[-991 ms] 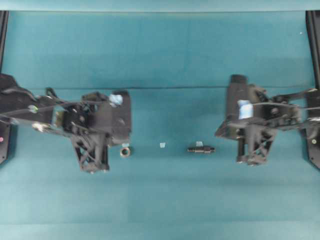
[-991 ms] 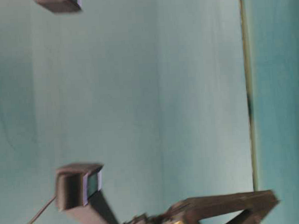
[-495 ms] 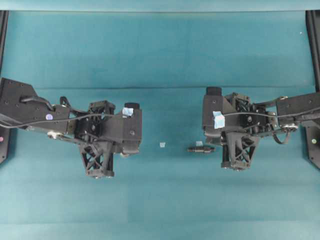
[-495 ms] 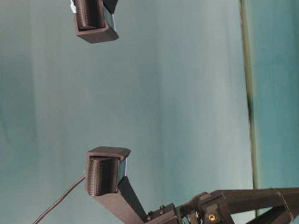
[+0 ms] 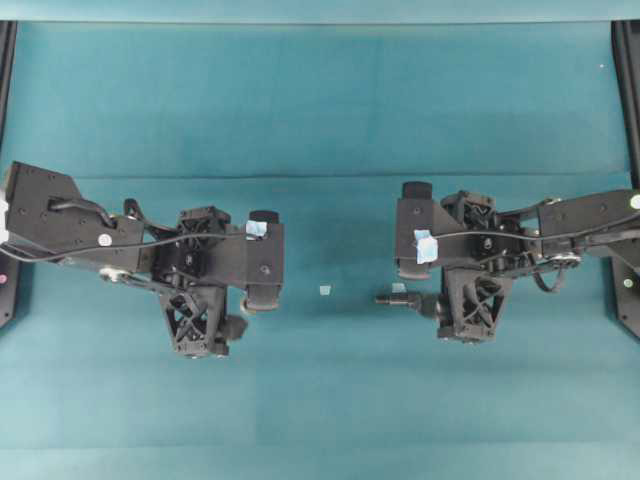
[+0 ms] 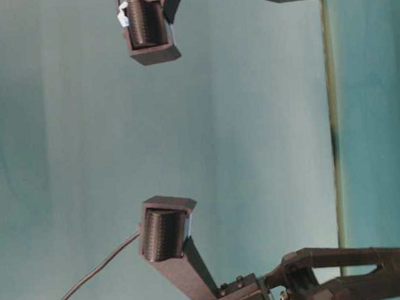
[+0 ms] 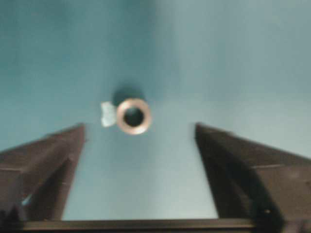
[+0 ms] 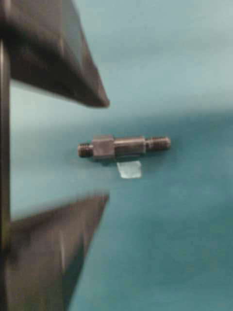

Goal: Insert the washer onto the shaft with both hands.
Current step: 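Lower both open grippers around the washer and the threaded shaft, then close the left gripper on the washer and the right on the shaft's hex collar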

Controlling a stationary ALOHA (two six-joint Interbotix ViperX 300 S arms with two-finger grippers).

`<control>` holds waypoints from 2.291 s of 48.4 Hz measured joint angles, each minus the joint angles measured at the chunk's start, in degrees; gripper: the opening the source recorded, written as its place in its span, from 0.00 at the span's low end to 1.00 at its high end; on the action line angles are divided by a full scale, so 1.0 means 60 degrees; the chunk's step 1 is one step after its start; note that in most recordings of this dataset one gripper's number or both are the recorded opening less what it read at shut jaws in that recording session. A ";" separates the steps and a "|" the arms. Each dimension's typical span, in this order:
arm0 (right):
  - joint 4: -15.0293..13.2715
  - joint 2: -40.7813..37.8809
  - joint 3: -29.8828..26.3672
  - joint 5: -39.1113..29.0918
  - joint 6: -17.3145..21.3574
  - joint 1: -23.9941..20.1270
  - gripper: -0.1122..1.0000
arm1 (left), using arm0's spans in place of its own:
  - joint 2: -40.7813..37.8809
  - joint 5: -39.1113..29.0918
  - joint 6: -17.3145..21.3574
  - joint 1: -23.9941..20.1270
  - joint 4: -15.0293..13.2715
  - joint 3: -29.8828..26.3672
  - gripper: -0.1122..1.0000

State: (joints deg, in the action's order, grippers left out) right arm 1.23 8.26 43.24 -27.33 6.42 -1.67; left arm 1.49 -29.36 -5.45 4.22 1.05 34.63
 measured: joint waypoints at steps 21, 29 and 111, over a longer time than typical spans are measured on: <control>-0.0249 -0.0366 0.0000 0.0103 0.0000 -0.0132 0.96 | -0.0278 0.0381 0.0015 0.0000 0.0015 0.0234 0.94; -0.0249 -0.0659 0.0000 0.0103 0.0015 -0.0161 0.96 | -0.0469 0.0747 -0.0029 0.0000 0.0000 0.0366 0.94; -0.0249 -0.1890 -0.0029 0.0659 0.0000 -0.0161 0.95 | -0.1392 0.1860 -0.0059 -0.0132 0.0000 0.0615 0.94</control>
State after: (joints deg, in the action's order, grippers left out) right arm -0.26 -3.08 43.07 -23.38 6.42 -2.64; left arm -6.86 -18.19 -5.80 3.43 1.05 38.32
